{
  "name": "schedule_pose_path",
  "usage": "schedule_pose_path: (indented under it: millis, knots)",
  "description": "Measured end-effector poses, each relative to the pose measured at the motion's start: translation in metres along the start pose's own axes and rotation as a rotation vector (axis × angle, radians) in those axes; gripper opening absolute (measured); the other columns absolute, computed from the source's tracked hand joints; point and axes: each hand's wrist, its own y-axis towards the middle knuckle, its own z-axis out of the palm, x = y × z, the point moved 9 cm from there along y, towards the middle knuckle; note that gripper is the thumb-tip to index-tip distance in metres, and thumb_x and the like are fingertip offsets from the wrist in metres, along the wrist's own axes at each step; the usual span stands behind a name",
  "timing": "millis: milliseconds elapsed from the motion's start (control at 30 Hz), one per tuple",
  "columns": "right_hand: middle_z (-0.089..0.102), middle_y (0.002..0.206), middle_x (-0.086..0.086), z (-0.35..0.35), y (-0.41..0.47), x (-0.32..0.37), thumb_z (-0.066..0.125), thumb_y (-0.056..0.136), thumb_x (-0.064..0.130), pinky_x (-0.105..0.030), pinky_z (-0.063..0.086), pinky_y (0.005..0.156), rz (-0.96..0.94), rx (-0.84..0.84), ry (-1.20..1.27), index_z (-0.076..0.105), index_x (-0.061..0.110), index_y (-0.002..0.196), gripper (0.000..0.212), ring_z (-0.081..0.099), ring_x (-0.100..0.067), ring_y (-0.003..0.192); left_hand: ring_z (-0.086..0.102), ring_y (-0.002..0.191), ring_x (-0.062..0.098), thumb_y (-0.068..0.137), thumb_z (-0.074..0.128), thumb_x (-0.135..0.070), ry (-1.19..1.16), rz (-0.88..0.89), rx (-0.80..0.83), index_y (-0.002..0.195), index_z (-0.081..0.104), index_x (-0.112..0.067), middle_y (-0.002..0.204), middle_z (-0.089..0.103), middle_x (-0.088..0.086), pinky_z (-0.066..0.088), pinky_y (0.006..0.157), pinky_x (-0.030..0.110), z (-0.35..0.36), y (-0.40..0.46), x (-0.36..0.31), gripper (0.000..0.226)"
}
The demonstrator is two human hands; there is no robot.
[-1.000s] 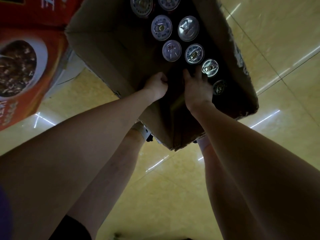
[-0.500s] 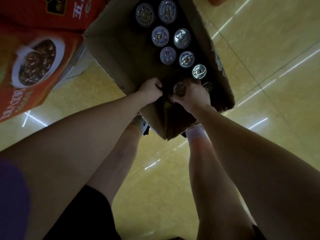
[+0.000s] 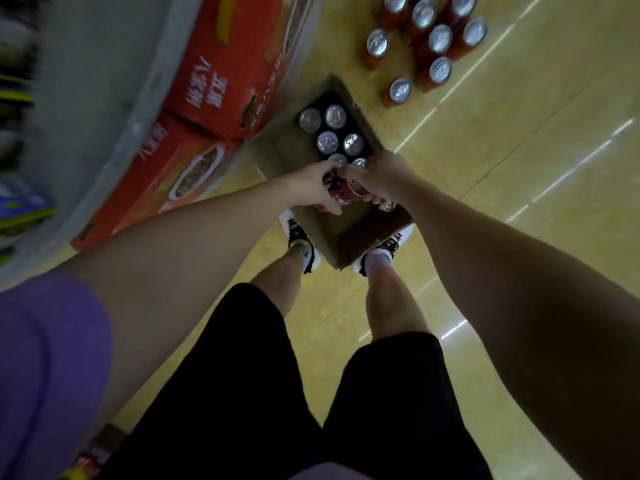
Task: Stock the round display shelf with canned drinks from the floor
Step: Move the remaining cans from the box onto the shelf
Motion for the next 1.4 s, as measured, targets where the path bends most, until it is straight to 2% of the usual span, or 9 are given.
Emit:
schedule_pose_path:
  millis: [133, 267, 433, 600, 700, 900, 1067, 1167, 1400]
  knots:
    - [0.065, 0.055, -0.007, -0.04, -0.076, 0.047, 0.059, 0.079, 0.064, -0.033, 0.058, 0.05, 0.0, -0.008, -0.013, 0.065, 0.005, 0.072, 0.06, 0.063, -0.025, 0.052, 0.054, 0.121, 0.015, 0.049, 0.092, -0.054, -0.004, 0.07, -0.038, 0.138, 0.046, -0.022, 0.135, 0.055, -0.006, 0.046, 0.103, 0.037, -0.024, -0.081, -0.052, 0.105]
    - [0.061, 0.068, -0.012, -0.065, -0.153, 0.086, 0.051, 0.083, 0.07, -0.029, 0.051, 0.05, 0.031, 0.024, 0.021, 0.061, 0.005, 0.086, 0.066, 0.058, -0.026, 0.055, 0.057, 0.108, 0.011, 0.065, 0.09, -0.035, -0.061, 0.148, -0.022, 0.139, 0.042, -0.022, 0.125, 0.057, -0.008, 0.049, 0.092, 0.031, -0.043, -0.167, -0.101, 0.089]
    - [0.06, 0.085, -0.014, -0.11, -0.241, 0.142, 0.04, 0.098, 0.054, -0.031, 0.051, 0.051, -0.058, -0.118, 0.252, 0.056, 0.005, 0.114, 0.054, 0.058, -0.026, 0.061, 0.063, 0.105, 0.016, 0.04, 0.094, -0.051, -0.001, 0.218, -0.239, 0.125, 0.051, -0.02, 0.118, 0.064, -0.003, 0.054, 0.093, 0.038, -0.084, -0.258, -0.15, 0.1]
    - [0.06, 0.079, -0.014, -0.148, -0.318, 0.19, 0.038, 0.097, 0.038, -0.035, 0.055, 0.061, -0.194, -0.189, 0.333, 0.054, 0.006, 0.097, 0.036, 0.057, -0.027, 0.062, 0.052, 0.072, 0.003, 0.069, 0.088, -0.015, 0.06, 0.348, -0.383, 0.099, 0.049, -0.017, 0.085, 0.056, -0.008, 0.041, 0.049, 0.007, -0.121, -0.367, -0.217, 0.049]
    - [0.067, 0.076, -0.009, -0.177, -0.366, 0.224, 0.04, 0.101, 0.021, -0.041, 0.057, 0.074, -0.309, -0.288, 0.278, 0.058, 0.011, 0.083, 0.027, 0.066, -0.028, 0.07, 0.059, 0.083, 0.013, 0.061, 0.092, -0.031, 0.098, 0.381, -0.484, 0.105, 0.056, -0.016, 0.097, 0.063, -0.002, 0.05, 0.058, 0.022, -0.148, -0.413, -0.239, 0.058]
    - [0.061, 0.066, -0.01, -0.215, -0.442, 0.271, 0.044, 0.095, -0.006, -0.025, 0.051, 0.045, -0.488, -0.322, 0.092, 0.058, 0.004, 0.097, 0.017, 0.055, -0.013, 0.039, 0.069, 0.083, 0.017, 0.06, 0.091, -0.029, -0.204, 0.487, -0.652, 0.103, 0.068, -0.017, 0.095, 0.073, 0.003, 0.059, 0.07, 0.033, -0.181, -0.485, -0.267, 0.05]
    - [0.07, 0.098, -0.018, -0.234, -0.491, 0.292, 0.07, 0.082, 0.003, -0.045, 0.057, 0.084, -0.608, -0.317, -0.062, 0.062, 0.003, 0.115, 0.034, 0.066, -0.023, 0.086, 0.071, 0.084, 0.02, 0.055, 0.093, -0.025, -0.39, 0.572, -0.724, 0.101, 0.071, -0.013, 0.092, 0.075, 0.005, 0.059, 0.073, 0.031, -0.179, -0.532, -0.293, 0.052]
    - [0.071, 0.109, -0.008, -0.24, -0.521, 0.31, 0.083, 0.075, 0.021, -0.039, 0.058, 0.082, -0.694, -0.268, -0.123, 0.064, 0.012, 0.114, 0.044, 0.067, -0.021, 0.101, 0.072, 0.09, 0.026, 0.056, 0.092, -0.025, -0.452, 0.629, -0.738, 0.1, 0.071, -0.014, 0.095, 0.075, 0.009, 0.059, 0.083, 0.044, -0.175, -0.563, -0.306, 0.05]
    - [0.075, 0.097, 0.001, -0.24, -0.58, 0.359, 0.091, 0.064, 0.026, -0.025, 0.054, 0.071, -0.916, -0.247, -0.105, 0.071, 0.017, 0.106, 0.047, 0.07, -0.013, 0.086, 0.072, 0.087, 0.019, 0.067, 0.078, -0.061, -0.649, 0.739, -0.825, 0.112, 0.068, -0.018, 0.101, 0.075, 0.005, 0.058, 0.069, 0.033, -0.181, -0.632, -0.313, 0.063]
